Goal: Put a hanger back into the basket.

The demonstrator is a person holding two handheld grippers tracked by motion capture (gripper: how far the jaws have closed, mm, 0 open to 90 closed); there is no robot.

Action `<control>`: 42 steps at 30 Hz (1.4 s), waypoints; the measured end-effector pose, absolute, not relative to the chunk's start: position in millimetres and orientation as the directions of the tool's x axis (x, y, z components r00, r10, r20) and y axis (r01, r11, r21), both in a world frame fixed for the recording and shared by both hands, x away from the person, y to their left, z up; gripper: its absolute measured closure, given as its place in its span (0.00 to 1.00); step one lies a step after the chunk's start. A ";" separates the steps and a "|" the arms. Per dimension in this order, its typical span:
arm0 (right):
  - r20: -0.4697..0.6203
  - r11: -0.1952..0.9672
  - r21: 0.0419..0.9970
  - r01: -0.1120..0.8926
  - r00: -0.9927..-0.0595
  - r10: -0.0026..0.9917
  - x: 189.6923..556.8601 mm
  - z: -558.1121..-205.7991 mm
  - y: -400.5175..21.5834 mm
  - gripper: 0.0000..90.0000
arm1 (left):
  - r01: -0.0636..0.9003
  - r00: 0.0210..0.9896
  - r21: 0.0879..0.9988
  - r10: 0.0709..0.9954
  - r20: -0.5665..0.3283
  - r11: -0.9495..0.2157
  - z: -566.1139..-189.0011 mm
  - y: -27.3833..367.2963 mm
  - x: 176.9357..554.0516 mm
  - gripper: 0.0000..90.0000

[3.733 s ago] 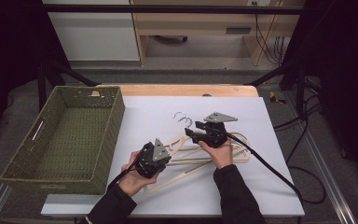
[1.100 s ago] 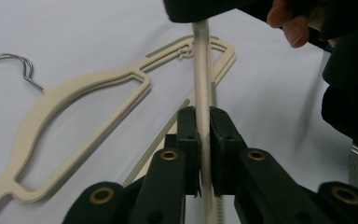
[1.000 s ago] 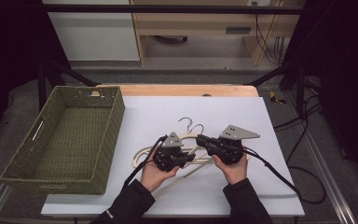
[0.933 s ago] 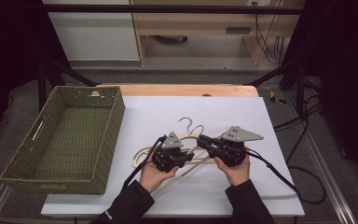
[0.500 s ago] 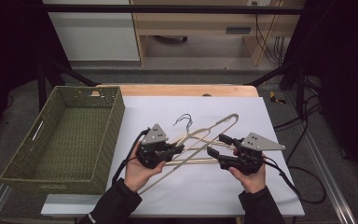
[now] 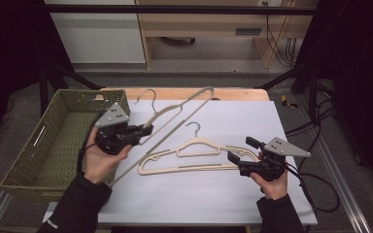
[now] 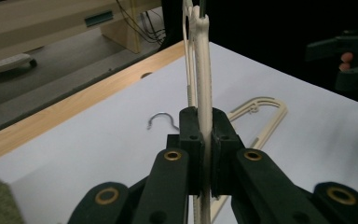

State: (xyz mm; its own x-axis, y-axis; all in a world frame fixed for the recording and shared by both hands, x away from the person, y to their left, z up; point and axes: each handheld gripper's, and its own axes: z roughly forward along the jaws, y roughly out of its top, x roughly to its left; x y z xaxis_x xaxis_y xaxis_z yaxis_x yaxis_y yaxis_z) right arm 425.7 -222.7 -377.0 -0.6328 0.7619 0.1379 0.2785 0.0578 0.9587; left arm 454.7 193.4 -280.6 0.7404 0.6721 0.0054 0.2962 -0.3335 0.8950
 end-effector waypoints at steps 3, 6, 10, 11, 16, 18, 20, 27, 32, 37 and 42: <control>0.133 0.066 0.957 0.281 -0.632 0.764 426.2 -377.6 -223.1 0.13 | 0.294 0.717 0.895 0.696 0.026 -0.336 -270.7 215.0 458.0 0.95; 0.127 0.073 0.957 0.282 -0.629 0.767 426.9 -378.3 -222.7 0.13 | 0.300 0.694 0.892 0.719 0.039 -0.338 -263.6 235.0 462.0 0.95; 0.120 0.083 0.955 0.285 -0.624 0.772 427.8 -379.3 -222.3 0.11 | 0.308 0.672 0.893 0.740 0.040 -0.328 -259.0 258.5 468.6 0.95; 0.120 0.083 0.955 0.285 -0.624 0.772 427.8 -379.3 -222.3 0.11 | 0.307 0.669 0.895 0.742 0.038 -0.323 -258.8 263.0 469.7 0.95; 0.113 0.086 0.955 0.282 -0.620 0.776 428.2 -379.5 -222.4 0.09 | 0.301 0.672 0.895 0.739 0.046 -0.330 -257.3 285.4 474.6 0.95; 0.116 0.086 0.955 0.285 -0.621 0.775 427.8 -379.3 -223.1 0.09 | 0.298 0.668 0.893 0.742 0.057 -0.337 -256.9 295.4 475.6 0.95; 0.118 0.082 0.955 0.284 -0.621 0.775 428.1 -379.5 -222.9 0.09 | 0.302 0.665 0.889 0.744 0.063 -0.345 -257.1 303.3 476.2 0.95; 0.112 0.090 0.954 0.285 -0.621 0.776 429.2 -380.4 -221.8 0.09 | 0.321 0.634 0.886 0.771 0.063 -0.336 -264.6 335.7 477.8 0.95; 0.114 0.089 0.954 0.285 -0.623 0.774 429.4 -380.5 -221.9 0.09 | 0.345 0.612 0.875 0.788 0.065 -0.340 -269.6 355.8 480.3 0.95; 0.110 0.099 0.953 0.288 -0.627 0.771 429.9 -381.4 -221.5 0.09 | 0.356 0.603 0.865 0.794 0.076 -0.353 -275.3 373.4 483.6 0.95; 0.113 0.090 0.954 0.285 -0.623 0.774 429.4 -380.3 -222.5 0.09 | 0.377 0.588 0.854 0.805 0.079 -0.360 -284.6 387.9 489.3 0.95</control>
